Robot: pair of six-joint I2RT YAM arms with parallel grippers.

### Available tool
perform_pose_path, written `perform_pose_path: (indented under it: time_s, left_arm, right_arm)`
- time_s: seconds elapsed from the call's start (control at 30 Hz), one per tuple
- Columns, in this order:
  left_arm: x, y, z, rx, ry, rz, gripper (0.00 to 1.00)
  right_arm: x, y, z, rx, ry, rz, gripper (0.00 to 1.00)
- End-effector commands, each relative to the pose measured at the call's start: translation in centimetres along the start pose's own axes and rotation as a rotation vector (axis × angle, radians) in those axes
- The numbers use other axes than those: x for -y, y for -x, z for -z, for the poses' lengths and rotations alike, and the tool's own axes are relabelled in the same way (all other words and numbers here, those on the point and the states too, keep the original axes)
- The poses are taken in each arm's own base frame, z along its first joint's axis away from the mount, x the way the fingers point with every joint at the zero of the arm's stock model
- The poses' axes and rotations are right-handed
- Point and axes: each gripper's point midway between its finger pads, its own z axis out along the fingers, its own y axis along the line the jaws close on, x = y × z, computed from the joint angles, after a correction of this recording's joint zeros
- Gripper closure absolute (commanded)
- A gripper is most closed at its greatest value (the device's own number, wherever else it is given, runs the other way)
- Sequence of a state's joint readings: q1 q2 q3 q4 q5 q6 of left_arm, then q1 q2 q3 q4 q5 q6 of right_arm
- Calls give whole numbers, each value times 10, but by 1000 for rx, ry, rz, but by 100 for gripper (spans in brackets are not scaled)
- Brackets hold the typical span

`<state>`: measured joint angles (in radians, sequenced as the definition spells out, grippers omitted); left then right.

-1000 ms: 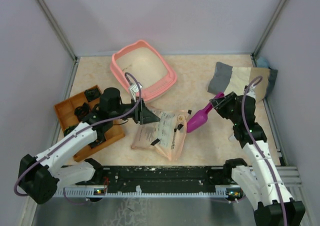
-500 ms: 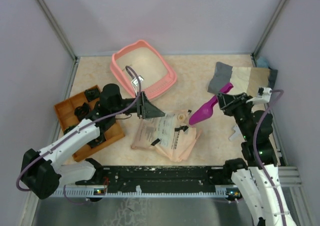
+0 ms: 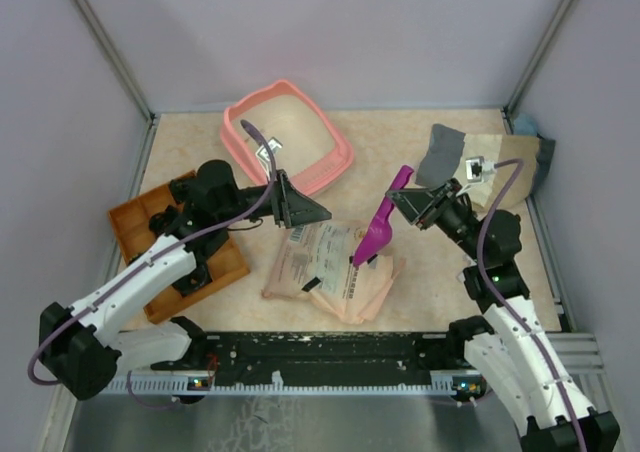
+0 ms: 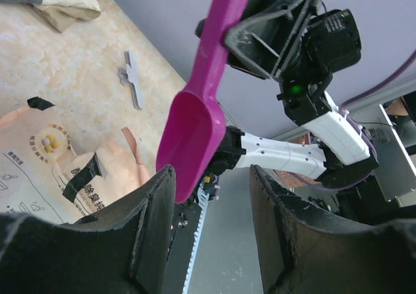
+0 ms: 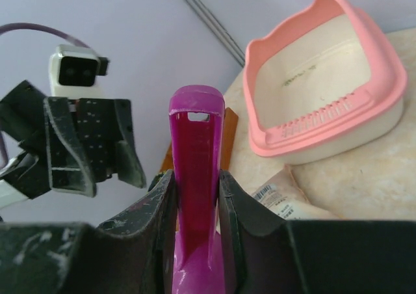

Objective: Fill the litter box with clean litter
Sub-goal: Pick up the spatula from the center of the board.

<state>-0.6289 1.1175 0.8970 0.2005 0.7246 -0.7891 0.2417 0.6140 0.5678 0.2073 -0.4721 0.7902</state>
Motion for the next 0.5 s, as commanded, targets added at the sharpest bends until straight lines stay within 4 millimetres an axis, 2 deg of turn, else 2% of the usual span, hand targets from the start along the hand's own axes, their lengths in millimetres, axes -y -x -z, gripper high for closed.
perform_pose_path:
  time_s: [0.0, 0.1, 0.17, 0.3, 0.47]
  left_arm:
    - [-11, -5, -7, -36, 30, 11, 45]
    - [-14, -16, -10, -78, 3, 42, 46]
    - [-7, -20, -13, -79, -61, 56, 51]
    - [4, -27, -17, -108, -159, 95, 51]
    - [16, -31, -23, -147, -230, 93, 50]
  right_arm:
    - [-47, 27, 3, 111, 205, 61, 95]
    - [-55, 31, 4, 139, 250, 36, 95]
    - [-63, 32, 6, 159, 302, 13, 94]
    - [-74, 41, 7, 227, 368, -8, 94]
    - [-73, 38, 1, 203, 357, 12, 94]
